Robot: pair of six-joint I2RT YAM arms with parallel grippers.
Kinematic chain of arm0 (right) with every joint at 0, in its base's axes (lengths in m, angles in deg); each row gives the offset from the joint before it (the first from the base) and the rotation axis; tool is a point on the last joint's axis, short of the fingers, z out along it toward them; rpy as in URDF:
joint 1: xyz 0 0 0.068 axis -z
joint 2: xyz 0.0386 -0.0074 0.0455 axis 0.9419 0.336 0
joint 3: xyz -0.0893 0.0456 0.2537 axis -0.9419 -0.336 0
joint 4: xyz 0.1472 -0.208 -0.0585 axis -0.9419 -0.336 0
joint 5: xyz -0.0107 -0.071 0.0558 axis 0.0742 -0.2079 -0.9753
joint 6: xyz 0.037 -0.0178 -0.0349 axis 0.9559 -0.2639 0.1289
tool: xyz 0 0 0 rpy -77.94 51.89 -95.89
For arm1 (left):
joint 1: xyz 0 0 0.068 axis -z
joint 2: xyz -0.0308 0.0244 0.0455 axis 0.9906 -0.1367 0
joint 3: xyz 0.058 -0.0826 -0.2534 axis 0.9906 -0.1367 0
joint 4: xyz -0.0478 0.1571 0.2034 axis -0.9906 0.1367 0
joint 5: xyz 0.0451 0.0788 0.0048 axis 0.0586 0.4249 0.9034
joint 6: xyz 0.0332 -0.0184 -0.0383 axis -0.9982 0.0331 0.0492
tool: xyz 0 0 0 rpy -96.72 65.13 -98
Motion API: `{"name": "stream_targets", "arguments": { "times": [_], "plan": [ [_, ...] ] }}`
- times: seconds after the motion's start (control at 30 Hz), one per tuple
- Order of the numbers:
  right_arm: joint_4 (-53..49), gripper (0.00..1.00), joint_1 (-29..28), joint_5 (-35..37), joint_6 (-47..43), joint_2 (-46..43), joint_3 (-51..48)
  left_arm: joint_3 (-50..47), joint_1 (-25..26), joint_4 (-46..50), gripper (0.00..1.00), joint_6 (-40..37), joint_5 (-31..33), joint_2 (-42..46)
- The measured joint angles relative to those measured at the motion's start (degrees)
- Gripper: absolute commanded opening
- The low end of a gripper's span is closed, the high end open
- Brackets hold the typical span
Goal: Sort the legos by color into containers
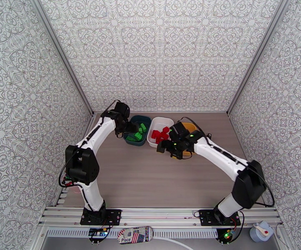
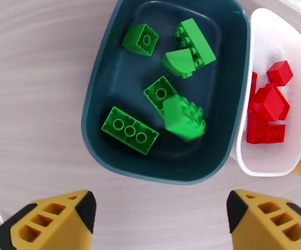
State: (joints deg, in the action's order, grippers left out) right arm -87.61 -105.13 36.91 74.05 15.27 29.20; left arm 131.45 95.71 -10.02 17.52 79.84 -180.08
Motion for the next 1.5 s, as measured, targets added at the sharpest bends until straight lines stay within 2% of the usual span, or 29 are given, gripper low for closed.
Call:
{"name": "stream_targets", "arguments": {
  "times": [0.1, 0.23, 0.37, 0.43, 0.47, 0.5, 0.53, 0.63, 0.7, 0.87, 1.0, 1.1, 1.23, 1.33, 1.5],
  "plan": [
    [-1.84, 0.95, 2.36, 2.01, -1.62, -2.64, -0.70, -3.74, 0.61, -1.51, 0.93, 0.57, 0.28, 4.59],
    [-6.45, 0.96, 5.90, 7.87, -5.09, -4.94, 0.52, -10.60, 1.07, -5.22, 0.97, 0.90, 1.64, 16.41],
    [-10.05, 0.99, 8.35, 18.23, -8.61, -6.80, 4.81, -15.72, 0.90, -11.21, 0.99, 1.01, 5.42, 28.02],
    [-9.53, 0.97, 9.25, 24.20, -10.38, -9.01, 5.46, -20.17, 0.85, -16.61, 0.99, 0.35, 7.67, 33.66],
    [-8.90, 0.91, 9.51, 26.60, -11.21, -10.12, 5.44, -22.86, 0.85, -19.61, 0.99, -0.55, 8.94, 36.33],
    [-7.34, 0.90, 9.81, 29.90, -12.52, -11.54, 5.05, -25.75, 0.92, -22.86, 0.99, -1.60, 10.01, 38.64],
    [-4.44, 0.99, 9.99, 33.03, -13.05, -13.09, 3.74, -29.64, 0.98, -27.23, 0.99, -3.32, 11.19, 41.33],
    [5.20, 0.99, 10.32, 41.20, -16.41, -18.49, -3.93, -42.25, 1.05, -39.60, 0.99, -7.48, 13.90, 48.37],
    [12.57, 0.99, 10.58, 45.57, -19.80, -21.05, -10.01, -48.43, 0.55, -44.52, 0.99, -9.68, 15.65, 51.08],
    [30.73, 0.99, 15.67, 53.37, -27.78, -21.16, -23.67, -56.17, -6.69, -52.54, 0.99, -11.28, 20.31, 48.83],
    [42.38, 0.99, 20.81, 54.88, -32.33, -17.16, -32.26, -66.49, -12.07, -60.17, 0.99, -11.96, 23.91, 45.05],
    [49.37, 0.99, 23.06, 54.71, -34.97, -12.17, -35.65, -70.60, -14.40, -63.89, 0.99, -12.76, 24.85, 40.04],
    [62.53, 0.99, 25.18, 52.28, -39.45, -5.90, -40.11, -74.16, -16.22, -74.86, 0.99, -13.94, 24.28, 32.98],
    [70.42, 0.99, 27.17, 48.76, -40.96, -2.78, -42.95, -73.57, -17.09, -79.71, 0.99, -14.53, 22.38, 28.50],
    [83.58, 0.99, 28.26, 41.90, -43.32, -3.54, -50.36, -72.91, -16.55, -86.09, 0.99, -16.06, 18.14, 26.53]
  ]
}}
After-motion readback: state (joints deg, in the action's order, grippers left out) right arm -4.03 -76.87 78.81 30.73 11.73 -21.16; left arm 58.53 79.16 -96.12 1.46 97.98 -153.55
